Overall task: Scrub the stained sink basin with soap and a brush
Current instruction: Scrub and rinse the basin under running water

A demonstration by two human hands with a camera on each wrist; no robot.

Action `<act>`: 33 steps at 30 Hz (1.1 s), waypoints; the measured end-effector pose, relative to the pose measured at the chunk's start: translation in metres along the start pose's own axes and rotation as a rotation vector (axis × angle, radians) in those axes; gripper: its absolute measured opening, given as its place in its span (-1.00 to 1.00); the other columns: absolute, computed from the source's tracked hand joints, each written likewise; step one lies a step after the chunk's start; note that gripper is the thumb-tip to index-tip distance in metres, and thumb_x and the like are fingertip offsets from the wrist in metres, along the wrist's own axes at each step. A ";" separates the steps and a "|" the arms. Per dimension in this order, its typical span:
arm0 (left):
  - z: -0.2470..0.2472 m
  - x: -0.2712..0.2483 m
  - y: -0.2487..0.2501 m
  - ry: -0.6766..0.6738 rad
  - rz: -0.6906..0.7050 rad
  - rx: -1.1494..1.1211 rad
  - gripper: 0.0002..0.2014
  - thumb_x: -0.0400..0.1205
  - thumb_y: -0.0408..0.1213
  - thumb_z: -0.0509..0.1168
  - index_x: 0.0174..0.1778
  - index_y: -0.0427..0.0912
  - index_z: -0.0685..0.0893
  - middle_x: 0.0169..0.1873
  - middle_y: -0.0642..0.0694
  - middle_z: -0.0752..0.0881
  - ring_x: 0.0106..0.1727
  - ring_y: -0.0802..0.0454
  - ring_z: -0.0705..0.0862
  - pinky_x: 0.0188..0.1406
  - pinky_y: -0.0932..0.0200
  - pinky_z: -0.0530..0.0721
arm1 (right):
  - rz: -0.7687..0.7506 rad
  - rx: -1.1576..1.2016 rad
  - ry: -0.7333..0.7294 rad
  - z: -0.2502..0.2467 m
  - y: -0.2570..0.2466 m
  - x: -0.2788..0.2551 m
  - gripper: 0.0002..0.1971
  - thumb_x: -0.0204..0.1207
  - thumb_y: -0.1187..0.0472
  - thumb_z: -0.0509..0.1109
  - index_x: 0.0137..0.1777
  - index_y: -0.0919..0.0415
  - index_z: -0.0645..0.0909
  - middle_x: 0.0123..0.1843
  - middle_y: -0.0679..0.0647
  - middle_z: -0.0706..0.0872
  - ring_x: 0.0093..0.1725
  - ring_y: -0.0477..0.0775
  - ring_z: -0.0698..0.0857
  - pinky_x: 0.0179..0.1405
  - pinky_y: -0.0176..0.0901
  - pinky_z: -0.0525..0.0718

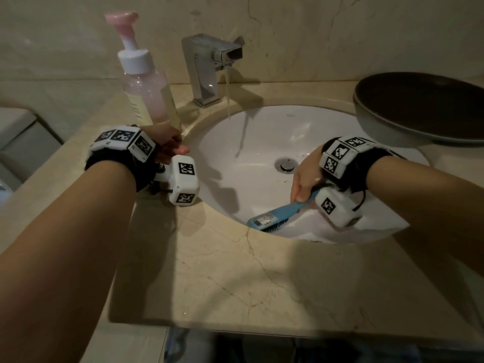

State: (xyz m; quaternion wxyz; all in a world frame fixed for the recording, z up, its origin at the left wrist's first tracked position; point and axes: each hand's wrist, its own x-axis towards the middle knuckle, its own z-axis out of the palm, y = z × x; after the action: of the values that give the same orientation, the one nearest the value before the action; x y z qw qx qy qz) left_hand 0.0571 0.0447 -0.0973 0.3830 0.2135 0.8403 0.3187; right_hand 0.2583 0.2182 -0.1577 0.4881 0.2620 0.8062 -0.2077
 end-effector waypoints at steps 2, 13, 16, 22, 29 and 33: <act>0.000 0.001 0.000 -0.002 -0.003 0.003 -0.65 0.71 -0.26 -0.09 -0.40 -0.17 0.35 -0.91 0.01 0.42 -0.92 0.18 0.29 -0.87 0.56 0.17 | 0.062 -0.127 0.063 0.000 0.000 0.002 -0.60 0.71 0.23 0.13 0.54 0.20 0.40 0.05 -0.13 0.75 0.12 -0.09 0.64 0.09 -0.30 0.54; 0.000 0.004 -0.001 0.022 -0.001 -0.002 -0.68 0.69 -0.25 -0.04 -0.40 -0.16 0.36 -0.90 -0.01 0.43 -0.90 0.18 0.30 -0.83 0.54 0.20 | 0.131 0.142 0.715 -0.006 0.056 0.014 -0.68 0.62 0.27 0.27 0.31 0.32 0.64 -0.15 0.18 0.72 -0.23 0.05 0.56 -0.24 -0.20 0.50; 0.000 0.004 -0.001 0.020 0.008 -0.003 -0.66 0.70 -0.24 -0.05 -0.42 -0.15 0.33 -0.90 0.00 0.40 -0.89 0.18 0.27 -0.85 0.52 0.17 | 0.006 0.201 0.366 -0.005 0.046 0.003 -0.68 0.64 0.30 0.26 0.38 0.20 0.59 -0.41 -0.17 0.71 -0.41 -0.20 0.62 -0.33 -0.48 0.53; 0.001 0.003 -0.001 0.023 0.012 0.012 -0.64 0.71 -0.22 -0.06 -0.45 -0.13 0.31 -0.91 0.00 0.39 -0.91 0.19 0.27 -0.85 0.54 0.16 | 0.069 0.011 0.066 0.000 0.041 0.003 -0.56 0.66 0.31 0.21 0.54 0.34 0.37 0.09 -0.04 0.75 -0.01 -0.23 0.59 -0.17 -0.62 0.54; 0.000 0.008 -0.002 0.032 -0.003 0.006 -0.65 0.70 -0.21 -0.05 -0.43 -0.15 0.35 -0.90 -0.01 0.43 -0.89 0.19 0.30 -0.82 0.53 0.22 | 0.247 0.164 0.712 -0.004 0.082 0.015 -0.67 0.52 0.35 0.38 0.28 0.35 0.64 0.13 0.22 0.75 -0.29 -0.03 0.62 -0.56 -0.39 0.51; -0.001 0.009 -0.001 0.023 -0.014 0.017 -0.63 0.71 -0.20 -0.06 -0.43 -0.16 0.35 -0.89 0.01 0.43 -0.89 0.18 0.31 -0.82 0.54 0.25 | 0.213 0.088 0.638 -0.010 0.082 0.011 -0.69 0.63 0.34 0.25 0.34 0.36 0.60 0.03 0.21 0.72 -0.27 -0.05 0.57 -0.31 -0.46 0.48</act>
State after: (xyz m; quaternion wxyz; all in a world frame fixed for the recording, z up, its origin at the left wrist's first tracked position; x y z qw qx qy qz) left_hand 0.0505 0.0490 -0.1021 0.3739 0.2071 0.8487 0.3115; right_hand 0.2986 0.2899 -0.1695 0.2183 0.4175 0.8767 -0.0977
